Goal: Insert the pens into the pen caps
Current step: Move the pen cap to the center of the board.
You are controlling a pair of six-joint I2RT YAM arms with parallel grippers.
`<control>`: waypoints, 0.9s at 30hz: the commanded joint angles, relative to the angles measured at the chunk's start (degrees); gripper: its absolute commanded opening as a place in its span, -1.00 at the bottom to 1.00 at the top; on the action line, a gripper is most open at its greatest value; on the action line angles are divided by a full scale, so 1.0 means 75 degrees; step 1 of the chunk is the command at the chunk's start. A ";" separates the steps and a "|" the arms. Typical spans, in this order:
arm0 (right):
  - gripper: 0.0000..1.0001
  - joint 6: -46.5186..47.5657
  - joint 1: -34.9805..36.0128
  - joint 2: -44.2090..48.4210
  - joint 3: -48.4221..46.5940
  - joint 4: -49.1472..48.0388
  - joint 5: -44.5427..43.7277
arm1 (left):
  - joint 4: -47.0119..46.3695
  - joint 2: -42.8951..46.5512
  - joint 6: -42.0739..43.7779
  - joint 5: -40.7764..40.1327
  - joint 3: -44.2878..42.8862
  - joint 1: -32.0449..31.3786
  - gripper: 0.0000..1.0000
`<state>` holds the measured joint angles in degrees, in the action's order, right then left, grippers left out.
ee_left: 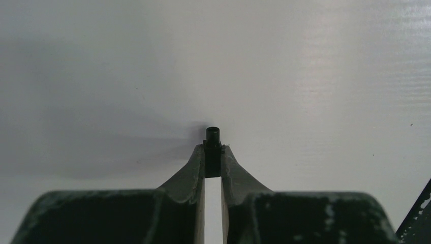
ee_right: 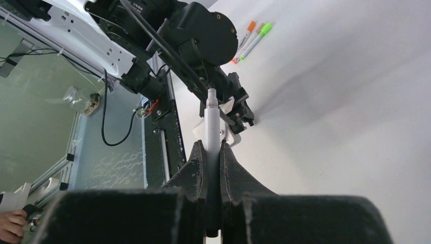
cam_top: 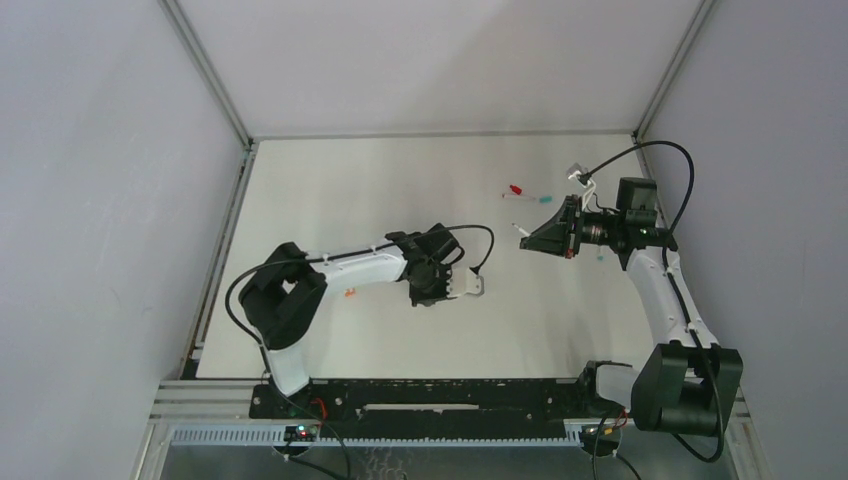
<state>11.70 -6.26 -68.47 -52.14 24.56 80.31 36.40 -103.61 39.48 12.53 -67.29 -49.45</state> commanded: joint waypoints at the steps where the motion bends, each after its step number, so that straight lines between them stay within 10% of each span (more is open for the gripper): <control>1: -1.00 0.0172 -0.0079 0.0151 -0.0267 0.0018 0.0325 | 0.0234 0.0032 0.0628 -0.0215 0.0189 -0.0173 -0.79; 27: -1.00 0.0162 -0.0099 0.0082 -0.0264 0.0022 0.0389 | -0.0670 0.1478 -0.1081 -0.2003 0.0255 -0.0637 -0.32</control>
<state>11.70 -6.68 -68.47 -52.14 25.08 81.60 35.03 -101.97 36.77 -0.43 -67.05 -54.22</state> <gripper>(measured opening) 0.077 0.336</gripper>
